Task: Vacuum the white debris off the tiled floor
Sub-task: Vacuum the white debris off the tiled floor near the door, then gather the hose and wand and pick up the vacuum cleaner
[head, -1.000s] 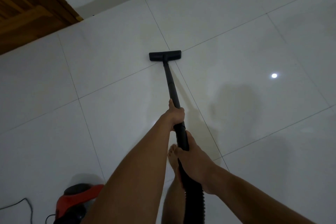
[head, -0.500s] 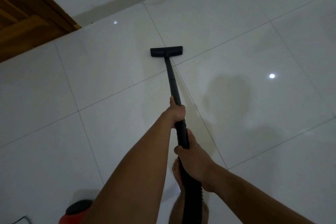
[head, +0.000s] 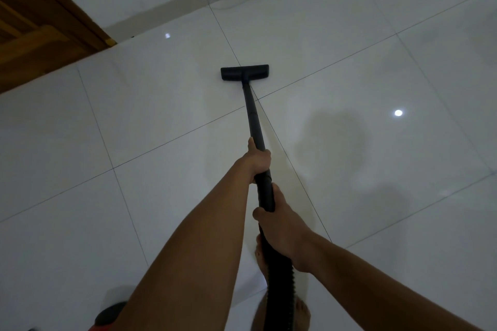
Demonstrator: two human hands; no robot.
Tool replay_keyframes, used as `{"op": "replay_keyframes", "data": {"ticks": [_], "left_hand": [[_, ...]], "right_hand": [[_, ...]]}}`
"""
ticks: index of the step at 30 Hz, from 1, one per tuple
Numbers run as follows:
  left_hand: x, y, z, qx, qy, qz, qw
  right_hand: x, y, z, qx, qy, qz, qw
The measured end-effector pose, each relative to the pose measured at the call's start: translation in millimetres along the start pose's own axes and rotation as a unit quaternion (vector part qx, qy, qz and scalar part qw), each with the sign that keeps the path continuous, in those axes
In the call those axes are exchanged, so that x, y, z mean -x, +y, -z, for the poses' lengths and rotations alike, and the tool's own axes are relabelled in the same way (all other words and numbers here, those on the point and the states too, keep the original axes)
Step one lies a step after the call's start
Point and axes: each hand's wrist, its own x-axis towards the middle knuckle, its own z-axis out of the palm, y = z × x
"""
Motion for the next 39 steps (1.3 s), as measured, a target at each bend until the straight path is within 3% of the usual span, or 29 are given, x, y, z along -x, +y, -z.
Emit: {"op": "replay_keyframes", "data": {"ticks": [8, 27, 39], "left_hand": [[47, -14, -3, -0.012, -0.018, 0.034, 0.999], [21, -28, -12, -0.013, -0.004, 0.016, 1.0], [98, -117, -66, -0.015, -0.004, 0.019, 1.0]], "right_hand": [[51, -2, -11, -0.031, -0.025, -0.03, 0.999], [21, 30, -12, -0.076, -0.007, -0.034, 0.997], [106, 118, -24, -0.075, -0.028, -0.038, 0.996]]}}
